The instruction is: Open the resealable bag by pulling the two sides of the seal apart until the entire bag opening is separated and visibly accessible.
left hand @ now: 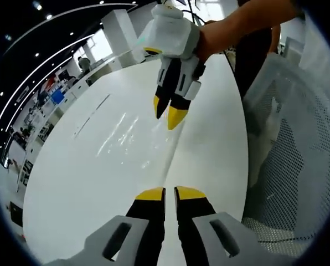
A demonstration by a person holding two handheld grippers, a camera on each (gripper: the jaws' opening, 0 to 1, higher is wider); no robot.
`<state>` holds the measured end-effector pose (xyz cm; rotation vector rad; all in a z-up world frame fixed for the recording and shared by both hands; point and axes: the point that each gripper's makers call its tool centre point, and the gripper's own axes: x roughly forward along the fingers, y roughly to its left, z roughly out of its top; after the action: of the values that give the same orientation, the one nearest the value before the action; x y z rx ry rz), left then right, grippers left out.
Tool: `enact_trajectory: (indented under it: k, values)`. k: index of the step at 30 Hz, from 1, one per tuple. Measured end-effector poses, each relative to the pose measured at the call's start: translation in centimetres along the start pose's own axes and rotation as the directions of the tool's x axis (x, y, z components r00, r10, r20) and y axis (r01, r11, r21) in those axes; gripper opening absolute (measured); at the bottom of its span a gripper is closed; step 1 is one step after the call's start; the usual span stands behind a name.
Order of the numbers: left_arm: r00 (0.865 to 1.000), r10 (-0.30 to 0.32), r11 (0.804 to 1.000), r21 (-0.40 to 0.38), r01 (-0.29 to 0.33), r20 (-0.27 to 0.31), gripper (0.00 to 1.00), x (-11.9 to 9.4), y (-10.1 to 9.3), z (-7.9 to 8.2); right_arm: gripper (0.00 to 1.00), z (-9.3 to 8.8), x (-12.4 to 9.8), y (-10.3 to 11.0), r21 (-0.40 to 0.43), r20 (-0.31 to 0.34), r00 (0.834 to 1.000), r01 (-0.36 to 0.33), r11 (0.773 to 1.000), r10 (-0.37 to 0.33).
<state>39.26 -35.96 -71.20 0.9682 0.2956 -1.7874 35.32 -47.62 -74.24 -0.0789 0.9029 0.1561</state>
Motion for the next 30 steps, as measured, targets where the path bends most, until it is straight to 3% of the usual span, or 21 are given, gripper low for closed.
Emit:
enact_trajectory:
  k: [6, 13, 22, 30]
  values:
    - [1.0, 0.006, 1.0, -0.008, -0.006, 0.001, 0.05, -0.1, 0.3, 0.0, 0.34, 0.6, -1.4, -0.5, 0.063, 0.066, 0.998, 0.004, 0.998, -0.008]
    - [1.0, 0.014, 0.998, -0.056, -0.014, 0.001, 0.15, -0.1, 0.6, 0.1, 0.5, 0.5, -3.1, -0.6, 0.089, 0.133, 0.991, 0.006, 0.996, -0.017]
    - [1.0, 0.01, 0.993, -0.115, -0.009, 0.006, 0.26, -0.4, 0.4, -0.2, 0.56, -0.6, -4.5, 0.0, 0.127, 0.186, 0.982, 0.008, 0.992, -0.032]
    - [1.0, 0.018, 0.985, -0.171, -0.016, 0.011, 0.37, -0.9, 0.5, -0.8, 0.69, -0.9, -5.5, 0.2, 0.167, 0.232, 0.971, 0.019, 0.986, -0.058]
